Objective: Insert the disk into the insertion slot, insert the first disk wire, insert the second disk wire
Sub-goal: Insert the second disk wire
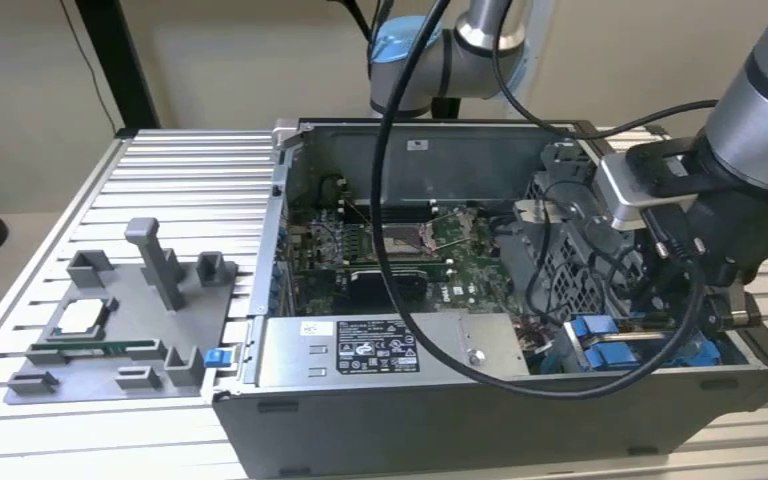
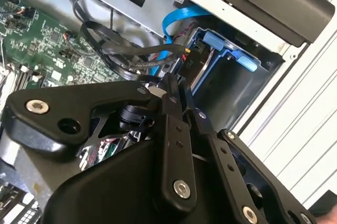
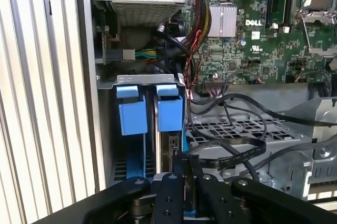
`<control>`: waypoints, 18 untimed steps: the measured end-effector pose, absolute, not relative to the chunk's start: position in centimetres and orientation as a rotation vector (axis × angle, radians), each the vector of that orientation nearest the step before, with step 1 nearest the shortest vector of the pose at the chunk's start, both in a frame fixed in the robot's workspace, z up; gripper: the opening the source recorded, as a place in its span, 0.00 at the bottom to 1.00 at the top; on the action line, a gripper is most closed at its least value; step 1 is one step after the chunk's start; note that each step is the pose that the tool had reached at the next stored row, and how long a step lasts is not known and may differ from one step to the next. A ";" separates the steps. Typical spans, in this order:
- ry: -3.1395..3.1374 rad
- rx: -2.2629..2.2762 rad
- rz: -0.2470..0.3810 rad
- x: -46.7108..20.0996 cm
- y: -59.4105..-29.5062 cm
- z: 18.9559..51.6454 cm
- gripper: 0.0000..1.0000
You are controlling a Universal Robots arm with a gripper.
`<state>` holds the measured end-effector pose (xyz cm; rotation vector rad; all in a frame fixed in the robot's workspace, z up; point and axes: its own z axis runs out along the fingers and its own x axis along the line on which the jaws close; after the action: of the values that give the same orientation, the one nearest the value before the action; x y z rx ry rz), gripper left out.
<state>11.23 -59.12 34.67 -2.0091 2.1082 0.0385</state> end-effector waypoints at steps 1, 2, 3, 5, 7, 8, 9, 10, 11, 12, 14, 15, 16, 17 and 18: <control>2.110 -2.010 0.041 11.3 -59.1 34.6 0.00; 2.112 -2.011 0.044 11.4 -59.2 34.5 0.00; 2.114 -2.013 0.048 11.6 -59.2 34.4 0.00; 2.118 -2.016 0.056 11.9 -59.2 34.2 0.00; 2.122 -2.018 0.062 11.9 -59.2 34.1 0.00; 2.125 -2.020 0.067 11.9 -59.2 34.0 0.00; 2.130 -2.023 0.075 11.9 -59.2 34.0 0.00; 2.133 -2.026 0.081 11.9 -59.3 34.0 0.00; 2.134 -2.026 0.083 11.9 -59.3 34.0 0.00; 2.135 -2.026 0.084 12.0 -59.3 34.0 0.00; 2.134 -2.025 0.086 12.0 -59.3 34.0 0.00; 2.133 -2.024 0.088 12.1 -59.3 34.1 0.00; 2.132 -2.024 0.089 12.2 -59.3 34.1 0.00; 2.132 -2.024 0.089 12.3 -59.3 34.1 0.00; 2.132 -2.024 0.089 12.4 -59.3 34.1 0.00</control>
<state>12.36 -59.33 34.09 -2.0238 2.1319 0.0894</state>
